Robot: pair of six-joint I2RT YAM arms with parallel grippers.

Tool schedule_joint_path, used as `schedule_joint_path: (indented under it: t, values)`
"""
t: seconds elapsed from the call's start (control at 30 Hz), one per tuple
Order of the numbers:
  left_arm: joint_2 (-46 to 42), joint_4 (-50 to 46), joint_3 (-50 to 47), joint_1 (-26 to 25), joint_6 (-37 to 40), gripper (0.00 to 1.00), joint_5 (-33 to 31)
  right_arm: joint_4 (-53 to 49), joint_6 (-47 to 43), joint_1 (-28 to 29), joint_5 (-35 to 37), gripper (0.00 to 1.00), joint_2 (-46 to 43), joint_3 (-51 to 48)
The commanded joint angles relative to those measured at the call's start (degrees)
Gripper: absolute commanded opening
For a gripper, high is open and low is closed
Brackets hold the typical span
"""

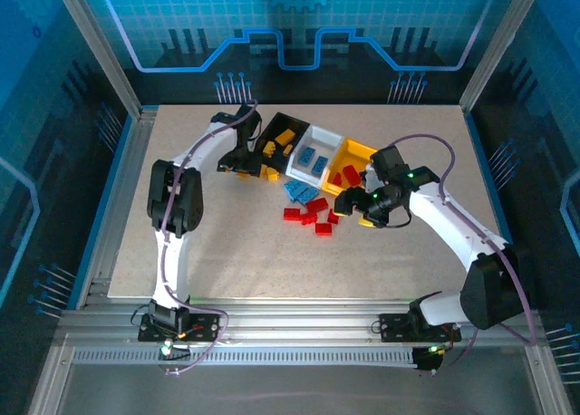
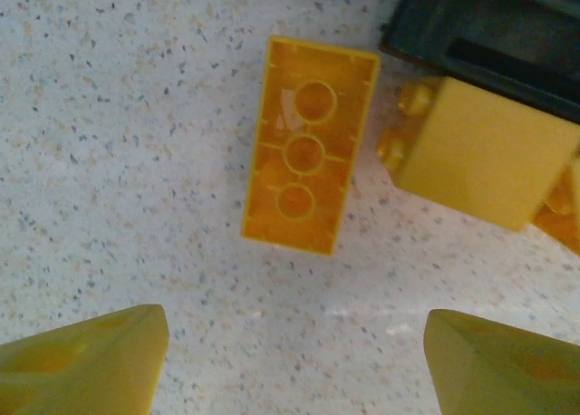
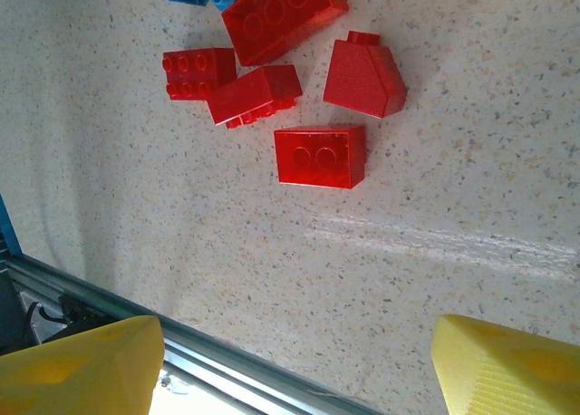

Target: Sort the legos into containers by color

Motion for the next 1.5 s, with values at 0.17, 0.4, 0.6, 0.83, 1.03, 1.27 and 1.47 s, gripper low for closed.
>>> schedule_joint_path:
  t: [0.17, 0.4, 0.6, 0.83, 1.03, 1.27, 1.47]
  values:
    - [4.37, 4.26, 0.24, 2.04, 2.61, 0.68, 1.70, -2.89, -0.10, 1.34, 0.57, 0.79, 2.38, 3.29]
    - [6.70, 6.67, 0.03, 3.09, 3.78, 0.65, 4.13, -3.93, 0.07, 2.72, 1.30, 0.79, 4.41, 4.86]
    - [8.60, 8.58, 1.31, 3.08, 4.96, 0.65, 5.37, -4.81, 0.32, 4.10, 2.04, 0.78, 6.24, 6.83]
    - [11.76, 6.89, 5.91, 3.42, 5.44, 0.53, 6.11, -5.89, 0.73, 6.38, 3.05, 0.78, 8.54, 9.49]
    - [10.82, 5.91, 4.40, 3.79, 5.05, 0.37, 6.67, -5.55, 1.30, 7.27, 3.34, 0.79, 9.16, 9.98]
    - [4.32, 6.34, -3.00, 4.13, 2.80, 0.26, 6.24, -4.57, 1.52, 7.67, 3.24, 0.79, 9.01, 9.83]
    - [-3.87, 5.24, -6.14, 4.50, -3.98, 0.27, 11.16, -4.24, 0.08, 7.41, 4.05, 0.79, 8.47, 9.98]
